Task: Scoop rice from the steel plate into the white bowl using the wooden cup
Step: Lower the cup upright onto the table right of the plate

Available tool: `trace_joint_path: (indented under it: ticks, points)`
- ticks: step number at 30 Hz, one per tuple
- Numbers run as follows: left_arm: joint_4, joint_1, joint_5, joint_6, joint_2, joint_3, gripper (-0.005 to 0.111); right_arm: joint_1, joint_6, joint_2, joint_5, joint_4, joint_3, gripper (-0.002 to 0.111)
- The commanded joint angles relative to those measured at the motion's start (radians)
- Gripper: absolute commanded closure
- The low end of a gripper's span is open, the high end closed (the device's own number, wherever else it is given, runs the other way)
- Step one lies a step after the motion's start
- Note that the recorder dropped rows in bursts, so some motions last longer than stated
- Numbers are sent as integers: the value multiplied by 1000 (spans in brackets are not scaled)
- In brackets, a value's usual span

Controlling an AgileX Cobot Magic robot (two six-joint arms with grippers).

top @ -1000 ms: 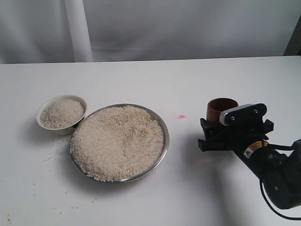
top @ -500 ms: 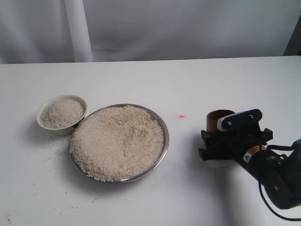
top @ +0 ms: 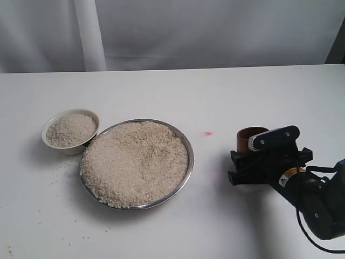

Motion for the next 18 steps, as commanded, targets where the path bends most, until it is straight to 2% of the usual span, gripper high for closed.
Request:
trace_joint_path:
  ticks: [1,4,7,10,18]
  points:
    - [-1,-6,-8,-2,0,1,107,-4,-13,0,-3,5,1,70]
    - [-1,-6,-8,-2,0,1,107,-4,-13,0,-3,5,1,42]
    - [-1,-6,-8,-2,0,1,107,-4,-15,0,-12,5,1,24]
    - [-1,-6,-8,-2,0,1,107,-4,-15,0,-12,5,1,18]
    - [-1,-6,-8,-2,0,1,107,-4,-15,0,-23,5,1,18]
